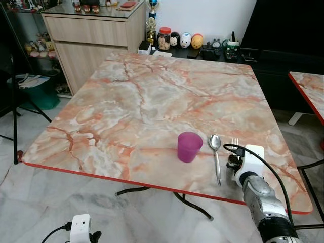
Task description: Setting the table
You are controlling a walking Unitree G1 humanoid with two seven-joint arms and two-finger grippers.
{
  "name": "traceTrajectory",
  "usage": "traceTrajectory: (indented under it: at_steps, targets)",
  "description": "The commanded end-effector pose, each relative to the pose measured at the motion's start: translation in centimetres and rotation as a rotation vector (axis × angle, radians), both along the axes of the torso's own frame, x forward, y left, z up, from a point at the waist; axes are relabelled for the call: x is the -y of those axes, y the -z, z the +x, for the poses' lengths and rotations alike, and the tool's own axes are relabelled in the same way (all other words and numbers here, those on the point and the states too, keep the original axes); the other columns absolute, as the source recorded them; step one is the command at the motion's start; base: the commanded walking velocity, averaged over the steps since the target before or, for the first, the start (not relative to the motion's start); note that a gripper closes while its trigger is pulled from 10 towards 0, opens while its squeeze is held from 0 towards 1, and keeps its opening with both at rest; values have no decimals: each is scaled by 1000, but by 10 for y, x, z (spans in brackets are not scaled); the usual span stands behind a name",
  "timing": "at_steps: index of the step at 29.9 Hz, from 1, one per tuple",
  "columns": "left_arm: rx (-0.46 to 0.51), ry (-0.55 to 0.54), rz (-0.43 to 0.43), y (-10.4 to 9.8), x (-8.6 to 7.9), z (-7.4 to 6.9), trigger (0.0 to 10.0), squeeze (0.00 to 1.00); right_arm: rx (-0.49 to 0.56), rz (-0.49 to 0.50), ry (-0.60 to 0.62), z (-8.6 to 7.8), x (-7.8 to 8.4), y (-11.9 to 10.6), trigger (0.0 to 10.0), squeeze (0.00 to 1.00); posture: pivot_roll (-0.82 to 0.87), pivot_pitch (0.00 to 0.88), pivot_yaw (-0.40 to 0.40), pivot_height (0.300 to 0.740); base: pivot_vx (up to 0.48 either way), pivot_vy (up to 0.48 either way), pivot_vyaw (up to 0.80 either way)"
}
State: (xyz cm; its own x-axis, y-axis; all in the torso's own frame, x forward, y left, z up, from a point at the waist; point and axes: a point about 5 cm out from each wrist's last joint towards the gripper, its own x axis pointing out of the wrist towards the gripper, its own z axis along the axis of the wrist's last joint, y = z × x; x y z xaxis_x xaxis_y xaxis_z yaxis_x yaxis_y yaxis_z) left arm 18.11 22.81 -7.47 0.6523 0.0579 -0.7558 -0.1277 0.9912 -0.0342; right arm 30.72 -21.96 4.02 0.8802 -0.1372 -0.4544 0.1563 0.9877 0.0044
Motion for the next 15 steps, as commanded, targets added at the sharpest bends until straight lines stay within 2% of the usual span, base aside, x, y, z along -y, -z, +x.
traceTrajectory:
  at_steps: [1, 11, 15]
  targets:
    - [-19, 2, -7, 3, 2, -4, 10000, 0, -117, 11, -10, -14, -5, 23, 0, 0, 52, 0, -49, 740, 0, 0, 0]
    - [-16, 1, -11, 3, 3, -3, 10000, 0, -120, -8, -4, -15, -6, 25, 0, 0, 52, 0, -51, 740, 0, 0, 0]
    - [-14, -2, -13, 2, 3, -3, 10000, 0, -98, -21, 45, -14, -1, 22, 0, 0, 56, 0, -53, 740, 0, 0, 0]
